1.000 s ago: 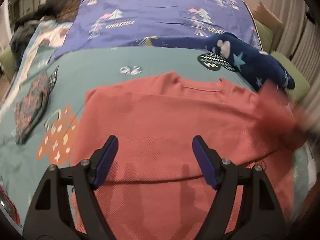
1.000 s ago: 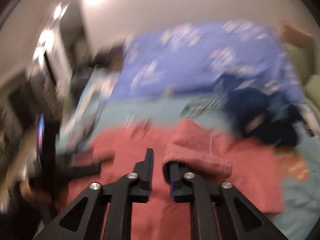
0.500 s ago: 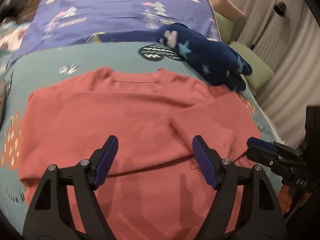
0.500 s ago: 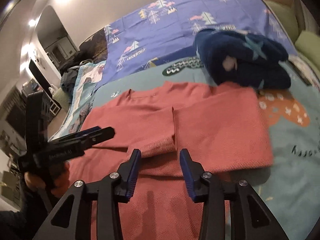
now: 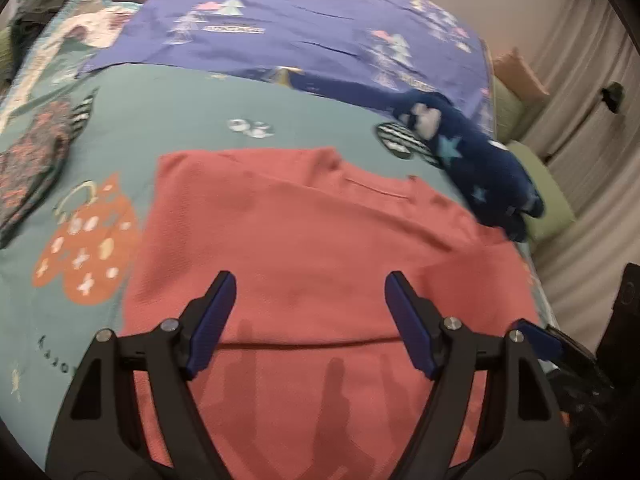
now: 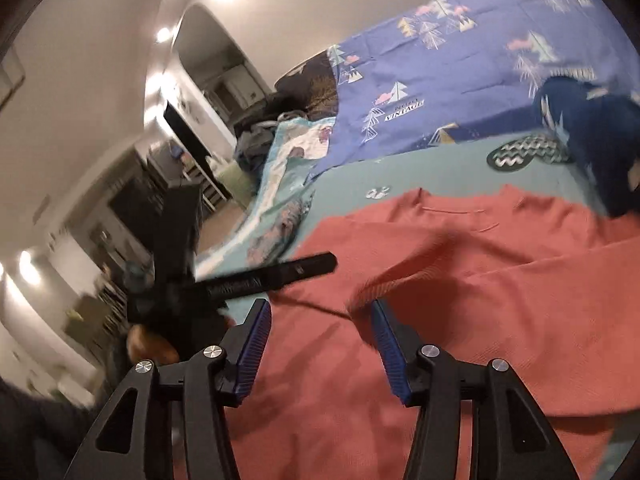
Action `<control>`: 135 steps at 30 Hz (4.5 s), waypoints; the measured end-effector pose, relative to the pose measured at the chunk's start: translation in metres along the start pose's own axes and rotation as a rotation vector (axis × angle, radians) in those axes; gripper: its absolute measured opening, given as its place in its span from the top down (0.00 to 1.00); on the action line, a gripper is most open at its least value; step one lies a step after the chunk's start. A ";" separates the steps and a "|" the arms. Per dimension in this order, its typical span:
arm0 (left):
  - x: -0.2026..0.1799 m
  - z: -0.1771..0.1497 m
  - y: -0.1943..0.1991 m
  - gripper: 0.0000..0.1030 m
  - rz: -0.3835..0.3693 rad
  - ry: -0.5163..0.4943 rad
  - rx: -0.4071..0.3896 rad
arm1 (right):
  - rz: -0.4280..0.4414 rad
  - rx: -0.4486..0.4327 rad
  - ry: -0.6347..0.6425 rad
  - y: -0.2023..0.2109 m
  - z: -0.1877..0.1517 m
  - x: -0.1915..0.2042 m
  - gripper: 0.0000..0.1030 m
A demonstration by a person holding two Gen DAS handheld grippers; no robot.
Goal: Fold small clothes
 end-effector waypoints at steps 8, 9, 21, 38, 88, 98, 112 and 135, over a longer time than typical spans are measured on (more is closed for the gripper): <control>-0.058 -0.027 -0.052 0.20 -0.041 -0.182 0.146 | -0.219 -0.019 -0.210 0.036 -0.019 -0.061 0.48; -0.064 -0.030 -0.054 0.20 -0.004 -0.229 0.130 | -0.240 -0.026 -0.222 0.041 -0.021 -0.067 0.48; -0.101 0.005 -0.008 0.92 -0.056 -0.309 -0.025 | -0.560 -0.050 -0.264 0.080 -0.031 -0.100 0.48; -0.027 0.072 0.051 0.92 0.157 -0.283 -0.165 | -0.693 0.111 -0.100 0.037 -0.034 -0.093 0.41; 0.082 0.051 -0.020 0.36 0.313 -0.120 0.031 | -0.470 0.076 -0.355 0.009 0.025 -0.183 0.37; 0.075 0.068 -0.015 0.39 0.399 -0.100 -0.056 | -0.484 0.060 -0.267 0.008 0.039 -0.167 0.37; -0.143 0.094 -0.107 0.27 -0.116 -0.546 0.184 | -0.531 0.142 -0.061 0.030 -0.014 -0.106 0.37; -0.261 0.068 -0.204 0.38 -0.502 -0.553 0.612 | -0.617 0.063 -0.135 0.055 -0.047 -0.122 0.29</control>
Point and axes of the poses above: each gripper's, at about its wrist camera, not at the fingertips, and y roughly against the way its jaws point, x to its left, z to its top, the point moved 2 cm from there along -y, roughly the way its jaws point, and after that the axes turned 2 degrees about -z, right-handed, at the moved point
